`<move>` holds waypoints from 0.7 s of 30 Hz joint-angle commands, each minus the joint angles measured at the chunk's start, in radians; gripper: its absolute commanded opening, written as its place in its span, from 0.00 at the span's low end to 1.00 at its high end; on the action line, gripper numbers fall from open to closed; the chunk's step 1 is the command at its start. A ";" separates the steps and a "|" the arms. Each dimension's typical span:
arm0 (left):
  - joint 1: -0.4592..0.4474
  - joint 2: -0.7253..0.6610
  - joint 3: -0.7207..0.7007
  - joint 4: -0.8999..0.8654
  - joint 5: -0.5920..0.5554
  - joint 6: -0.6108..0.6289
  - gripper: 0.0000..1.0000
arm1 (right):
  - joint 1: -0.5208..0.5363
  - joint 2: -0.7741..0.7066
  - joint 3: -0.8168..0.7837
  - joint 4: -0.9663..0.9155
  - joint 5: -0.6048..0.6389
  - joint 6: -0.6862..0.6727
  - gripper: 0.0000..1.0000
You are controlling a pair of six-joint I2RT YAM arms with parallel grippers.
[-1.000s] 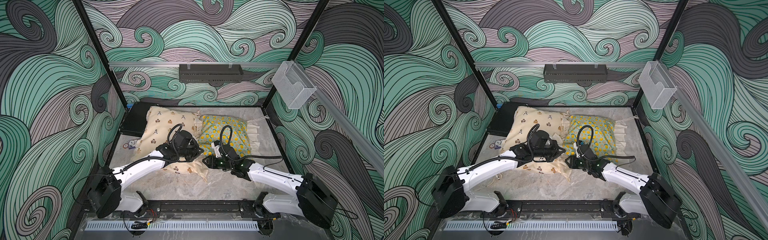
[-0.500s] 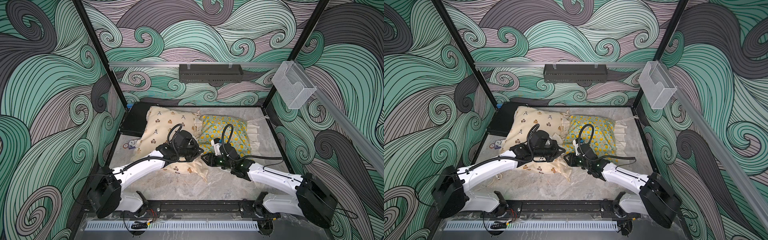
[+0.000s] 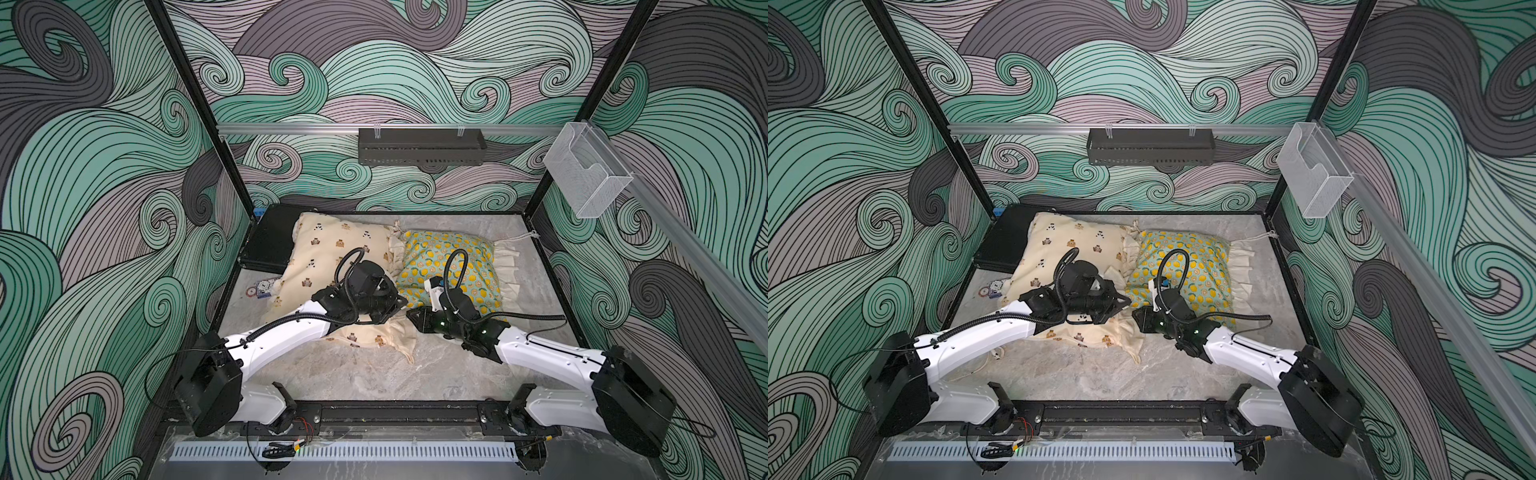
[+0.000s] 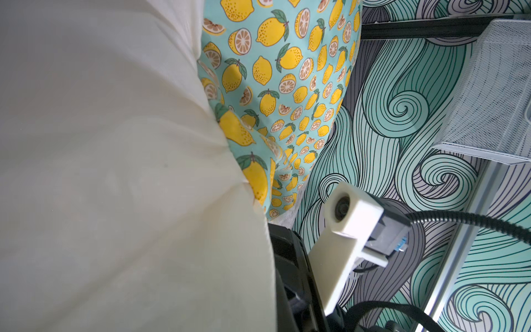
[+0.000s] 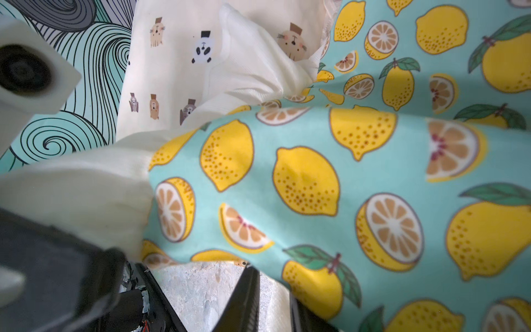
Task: Zip up pillowcases
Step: Zip the zipper on the pillowcase.
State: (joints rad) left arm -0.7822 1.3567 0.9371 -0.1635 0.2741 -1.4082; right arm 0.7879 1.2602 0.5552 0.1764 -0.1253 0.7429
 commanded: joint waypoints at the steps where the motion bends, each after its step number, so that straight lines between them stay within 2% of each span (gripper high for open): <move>1: -0.007 -0.027 0.051 0.003 -0.008 -0.008 0.00 | 0.005 -0.004 0.000 0.022 0.040 -0.010 0.20; 14: -0.008 -0.029 0.049 0.002 -0.024 -0.003 0.00 | 0.006 -0.024 -0.007 0.016 0.035 -0.013 0.04; 21: -0.008 -0.037 0.052 0.007 -0.043 0.009 0.00 | 0.004 -0.075 0.003 -0.086 0.027 -0.007 0.00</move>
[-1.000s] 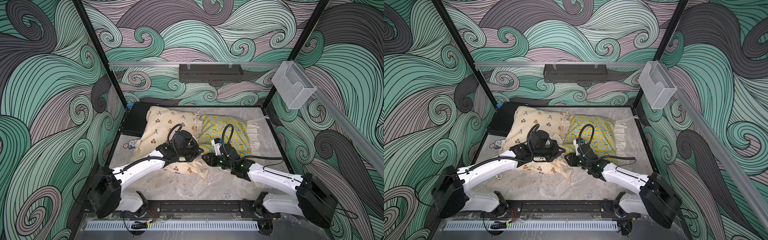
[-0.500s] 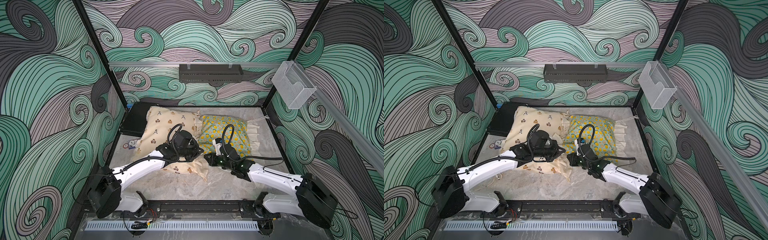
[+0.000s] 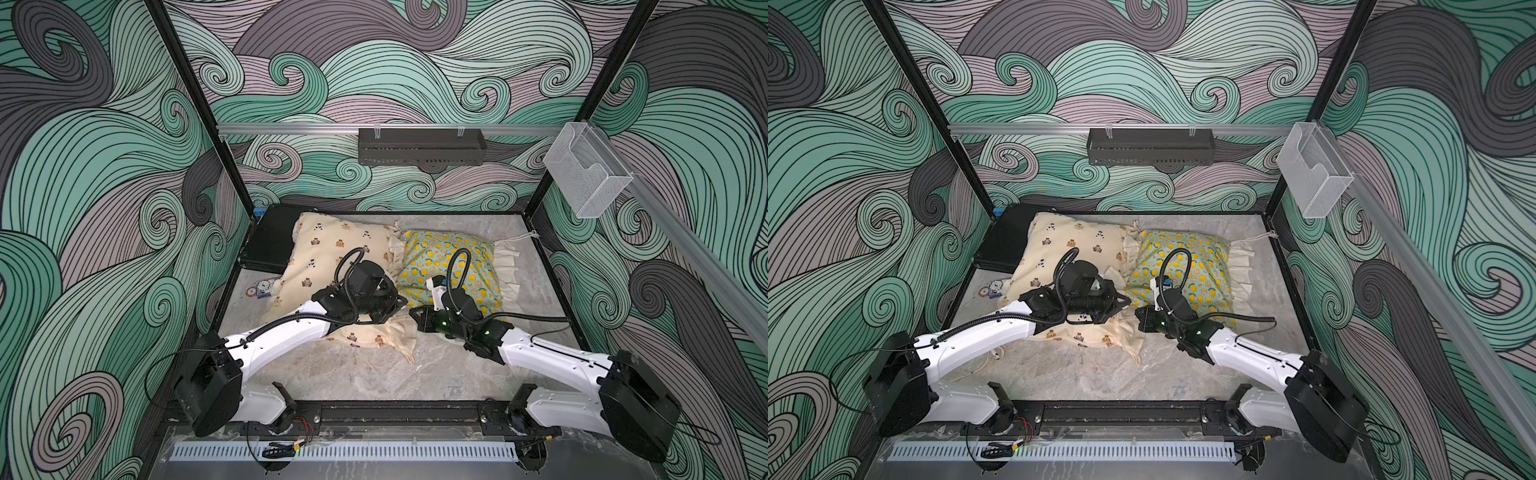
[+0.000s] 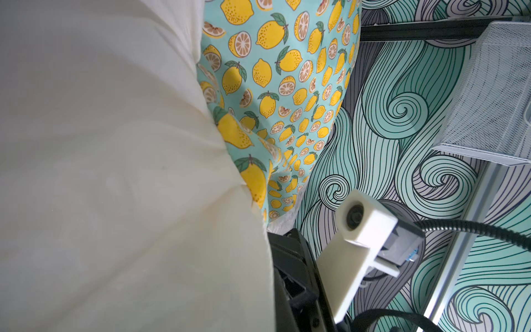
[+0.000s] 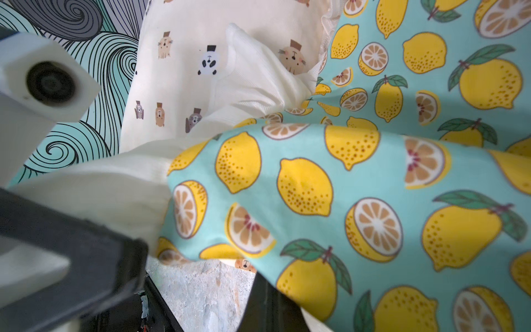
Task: Zip up pillowcases
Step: Zip the zipper on the pillowcase.
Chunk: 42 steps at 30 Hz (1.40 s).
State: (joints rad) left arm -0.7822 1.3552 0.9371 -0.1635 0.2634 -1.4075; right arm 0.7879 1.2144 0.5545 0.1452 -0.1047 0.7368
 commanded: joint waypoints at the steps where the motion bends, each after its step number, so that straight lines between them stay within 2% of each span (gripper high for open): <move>1: -0.007 -0.038 0.051 0.004 -0.041 0.012 0.00 | 0.006 -0.034 0.006 -0.070 0.003 0.002 0.00; 20: 0.012 -0.118 0.052 -0.013 -0.193 0.103 0.00 | 0.004 -0.163 0.079 -0.439 -0.056 0.001 0.01; 29: 0.039 -0.154 0.042 -0.036 -0.258 0.159 0.00 | -0.013 -0.183 0.091 -0.539 -0.063 -0.008 0.01; 42: 0.093 -0.166 0.020 -0.048 -0.260 0.212 0.00 | -0.070 -0.240 0.068 -0.623 -0.089 -0.010 0.01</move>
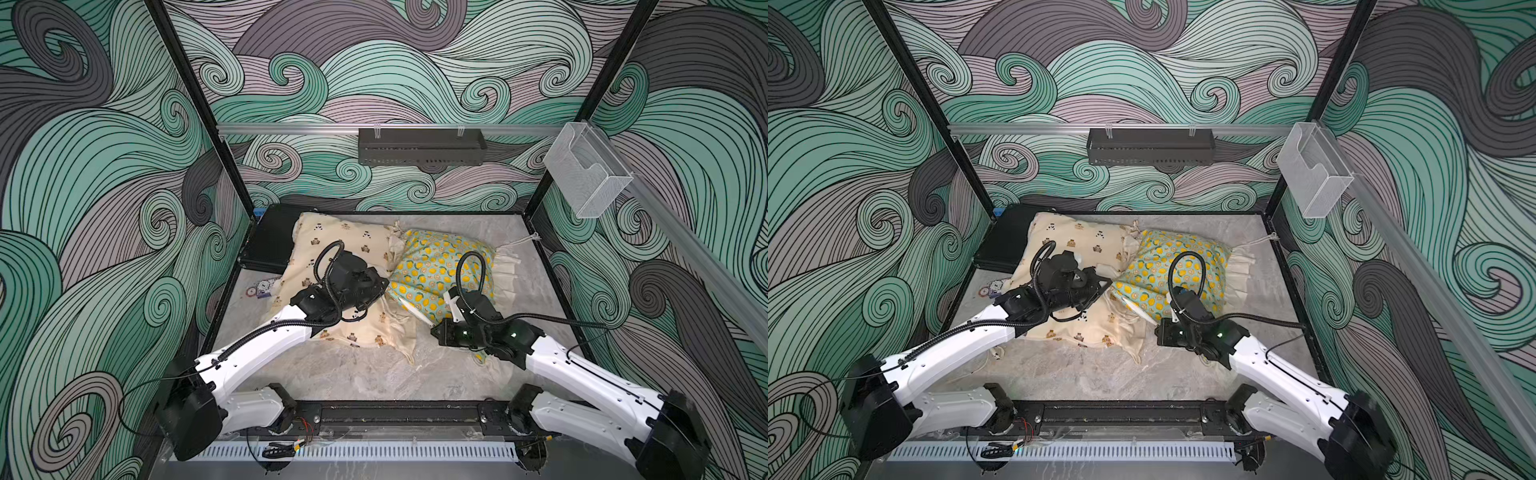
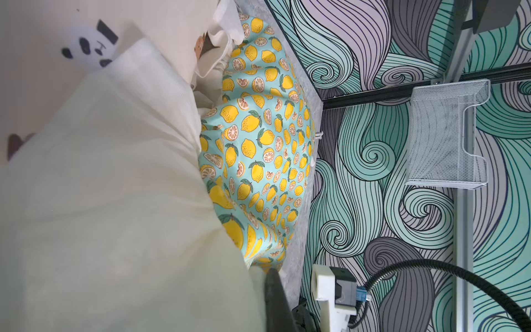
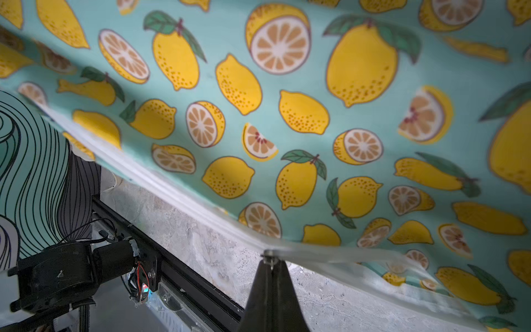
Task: Zip up pillowcases
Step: Zip the zipper on the pillowcase.
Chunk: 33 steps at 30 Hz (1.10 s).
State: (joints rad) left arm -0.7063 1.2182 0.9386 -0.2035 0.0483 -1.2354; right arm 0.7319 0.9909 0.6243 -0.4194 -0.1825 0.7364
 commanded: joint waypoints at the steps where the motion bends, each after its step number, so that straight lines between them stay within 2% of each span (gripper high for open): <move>1: 0.022 -0.031 0.019 -0.010 -0.047 0.042 0.00 | -0.017 -0.018 -0.003 -0.061 -0.016 -0.011 0.01; 33: 0.177 -0.071 -0.029 -0.079 -0.064 0.186 0.00 | -0.061 -0.067 -0.039 -0.154 -0.073 -0.022 0.01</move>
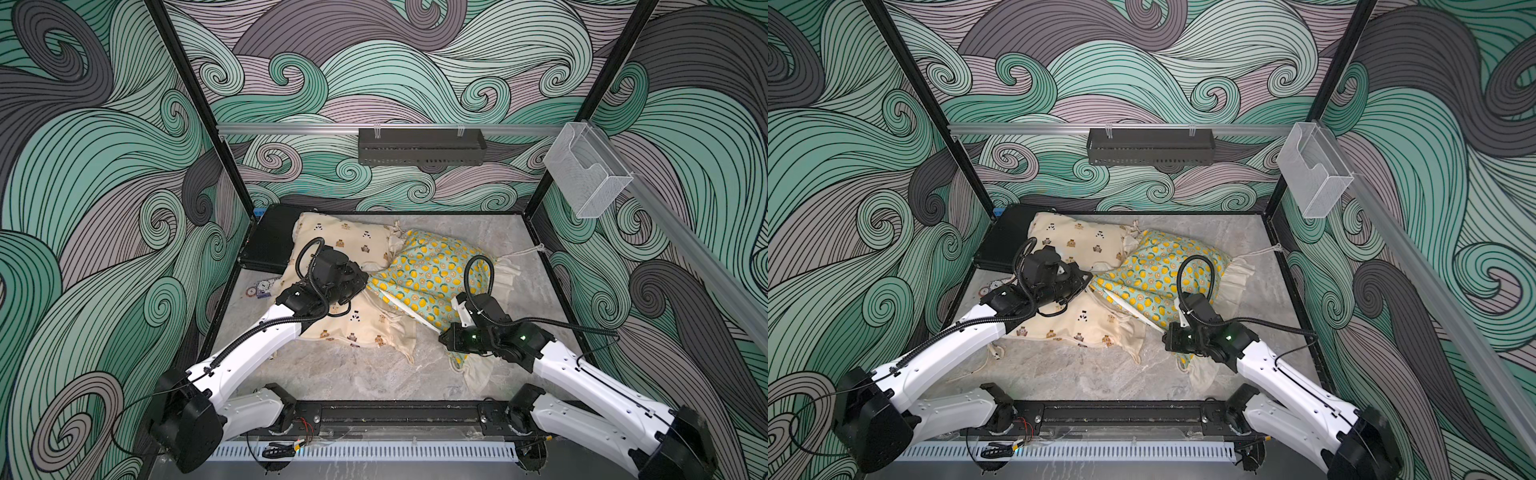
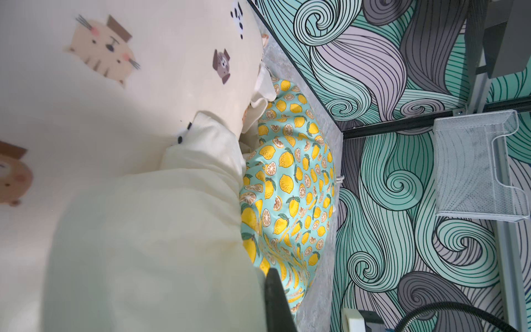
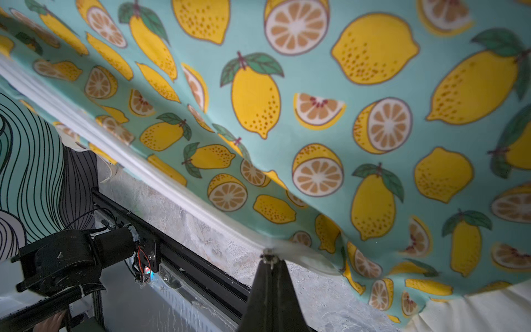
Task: Zip up pillowcases
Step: Zip the zipper on the pillowcase.
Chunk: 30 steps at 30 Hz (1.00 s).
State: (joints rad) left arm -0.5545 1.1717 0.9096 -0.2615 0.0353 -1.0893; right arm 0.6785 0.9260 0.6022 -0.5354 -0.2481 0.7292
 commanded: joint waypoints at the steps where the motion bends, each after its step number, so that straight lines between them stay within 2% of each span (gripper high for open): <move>1: 0.031 -0.023 0.000 -0.022 -0.051 0.045 0.00 | -0.009 0.001 -0.016 -0.039 -0.013 -0.017 0.01; 30: 0.215 0.085 0.074 -0.081 -0.003 0.154 0.00 | -0.013 -0.046 -0.019 -0.096 -0.058 -0.013 0.01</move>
State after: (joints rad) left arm -0.3664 1.2469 0.9302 -0.3199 0.0654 -0.9684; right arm 0.6731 0.8886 0.5976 -0.5762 -0.2981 0.7212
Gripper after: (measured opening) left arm 0.048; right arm 0.056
